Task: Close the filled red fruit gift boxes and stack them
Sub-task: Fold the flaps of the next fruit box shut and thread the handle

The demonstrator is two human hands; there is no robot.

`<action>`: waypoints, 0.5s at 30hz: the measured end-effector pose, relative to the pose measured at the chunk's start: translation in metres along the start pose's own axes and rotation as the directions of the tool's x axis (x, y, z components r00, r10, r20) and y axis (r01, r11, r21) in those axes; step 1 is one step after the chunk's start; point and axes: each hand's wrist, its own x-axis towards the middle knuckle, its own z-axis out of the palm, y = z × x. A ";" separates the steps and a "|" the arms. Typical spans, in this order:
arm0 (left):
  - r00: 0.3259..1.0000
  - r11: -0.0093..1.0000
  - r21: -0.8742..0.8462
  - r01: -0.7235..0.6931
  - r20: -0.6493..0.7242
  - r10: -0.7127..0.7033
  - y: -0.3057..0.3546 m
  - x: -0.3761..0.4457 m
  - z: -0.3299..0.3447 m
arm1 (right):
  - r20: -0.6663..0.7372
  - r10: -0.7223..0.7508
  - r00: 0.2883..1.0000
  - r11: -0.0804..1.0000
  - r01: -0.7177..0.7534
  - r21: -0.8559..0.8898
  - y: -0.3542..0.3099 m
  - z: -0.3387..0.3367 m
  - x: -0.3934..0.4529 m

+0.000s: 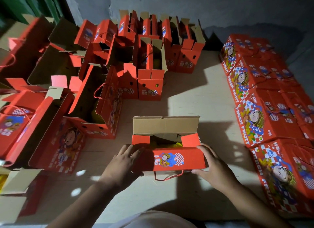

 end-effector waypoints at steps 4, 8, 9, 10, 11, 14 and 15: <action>1.000 1.000 -0.005 0.003 -0.021 -0.003 0.001 -0.003 -0.001 | -0.004 -0.001 1.000 1.000 0.002 0.020 0.001 0.001 0.000; 0.999 1.000 0.008 -0.001 -0.035 0.001 0.001 -0.003 0.000 | 0.015 0.003 1.000 1.000 -0.003 0.000 0.004 0.001 0.001; 0.999 1.000 0.005 0.001 -0.041 -0.001 0.001 -0.003 0.001 | 0.018 0.001 1.000 1.000 -0.001 -0.005 0.005 0.001 0.002; 0.999 1.000 0.001 0.005 -0.046 -0.005 0.002 -0.004 0.001 | 0.021 0.000 1.000 1.000 0.000 -0.008 0.005 0.001 0.002; 0.999 1.000 0.000 0.009 -0.049 -0.009 0.002 -0.005 0.002 | 0.022 0.001 1.000 1.000 -0.001 -0.012 0.005 0.001 0.002; 0.998 1.000 0.016 0.015 -0.069 -0.014 0.003 -0.009 0.008 | 0.018 0.005 1.000 1.000 -0.004 -0.028 0.002 -0.001 0.001; 0.997 1.000 0.017 0.017 -0.080 -0.015 0.004 -0.011 0.010 | 0.013 0.004 1.000 0.999 -0.003 -0.035 0.001 0.000 0.000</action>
